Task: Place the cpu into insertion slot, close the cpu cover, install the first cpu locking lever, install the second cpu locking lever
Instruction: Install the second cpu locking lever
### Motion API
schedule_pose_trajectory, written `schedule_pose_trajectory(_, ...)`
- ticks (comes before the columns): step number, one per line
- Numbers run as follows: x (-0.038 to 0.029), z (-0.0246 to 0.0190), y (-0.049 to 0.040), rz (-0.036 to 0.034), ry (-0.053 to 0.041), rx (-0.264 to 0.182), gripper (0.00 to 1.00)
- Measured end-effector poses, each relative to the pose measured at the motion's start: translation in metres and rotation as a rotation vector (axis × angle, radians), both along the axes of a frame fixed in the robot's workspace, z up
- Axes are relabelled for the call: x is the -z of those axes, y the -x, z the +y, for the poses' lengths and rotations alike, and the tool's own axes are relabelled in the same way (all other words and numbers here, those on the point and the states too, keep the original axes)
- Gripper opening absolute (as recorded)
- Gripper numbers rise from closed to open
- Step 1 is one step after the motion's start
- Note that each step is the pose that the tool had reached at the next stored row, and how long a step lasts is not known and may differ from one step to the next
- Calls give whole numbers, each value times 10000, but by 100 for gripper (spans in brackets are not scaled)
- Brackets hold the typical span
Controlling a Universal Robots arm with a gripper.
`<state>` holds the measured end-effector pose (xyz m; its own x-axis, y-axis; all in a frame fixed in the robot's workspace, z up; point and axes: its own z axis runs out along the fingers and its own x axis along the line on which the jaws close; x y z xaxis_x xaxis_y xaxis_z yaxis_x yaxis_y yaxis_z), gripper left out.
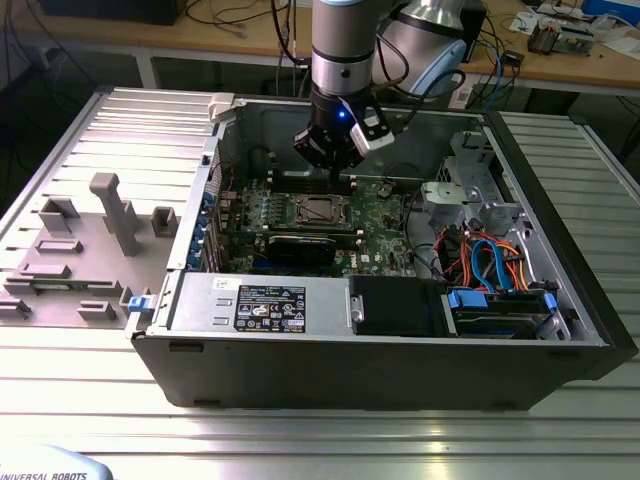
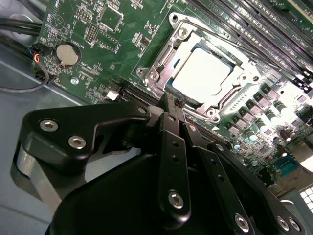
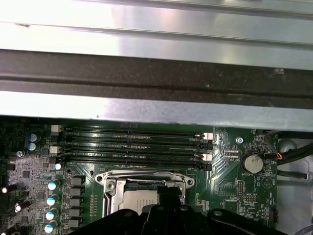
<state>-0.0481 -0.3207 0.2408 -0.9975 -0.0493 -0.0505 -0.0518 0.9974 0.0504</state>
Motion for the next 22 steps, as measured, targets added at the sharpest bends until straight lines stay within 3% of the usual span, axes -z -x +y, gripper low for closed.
schedule_pose_trajectory(2, 5, -14, 1, 0, 2, 2, 11)
schedule_pose_trajectory(5, 16, -72, 1, -1, 12, 2, 11)
schedule_pose_trajectory(9, 25, -132, 0, 0, 86, 2, 11)
schedule_pose_trajectory(10, 25, -146, 1, -1, 255, 5, 11)
schedule_pose_trajectory(11, 24, -148, 1, 0, 625, 2, 11)
schedule_pose_trajectory(13, -9, -148, 0, 8, 725, 2, 11)
schedule_pose_trajectory(16, -181, -147, 1, 52, 734, 1, 11)
schedule_pose_trajectory(19, -198, -160, 0, 118, 728, -3, 11)
schedule_pose_trajectory(22, -197, -234, 1, 119, 648, -2, 11)
